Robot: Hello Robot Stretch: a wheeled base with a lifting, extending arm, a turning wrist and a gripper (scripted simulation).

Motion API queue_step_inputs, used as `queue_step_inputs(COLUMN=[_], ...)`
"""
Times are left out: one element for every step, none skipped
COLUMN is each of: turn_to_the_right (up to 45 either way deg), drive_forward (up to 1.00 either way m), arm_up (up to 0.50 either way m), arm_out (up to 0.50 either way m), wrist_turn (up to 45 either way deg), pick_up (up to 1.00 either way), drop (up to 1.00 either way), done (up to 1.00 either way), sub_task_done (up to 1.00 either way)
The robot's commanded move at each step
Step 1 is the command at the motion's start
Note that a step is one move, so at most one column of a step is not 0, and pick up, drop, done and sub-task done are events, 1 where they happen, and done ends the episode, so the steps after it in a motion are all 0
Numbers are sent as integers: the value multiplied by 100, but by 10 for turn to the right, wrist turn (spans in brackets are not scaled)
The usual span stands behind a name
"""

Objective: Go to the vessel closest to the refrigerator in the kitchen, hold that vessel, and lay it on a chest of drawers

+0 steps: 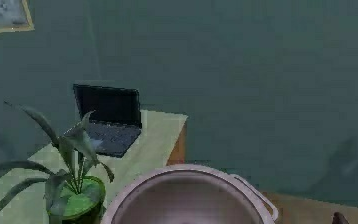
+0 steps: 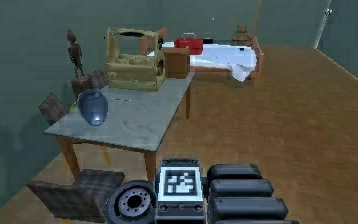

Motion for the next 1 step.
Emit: queue_step_inputs(turn_to_the_right=[0], drive_forward=[10], arm_up=[0], arm_out=[0], wrist_turn=[0], pick_up=[0], drop=[0], done=[0], sub_task_done=[0])
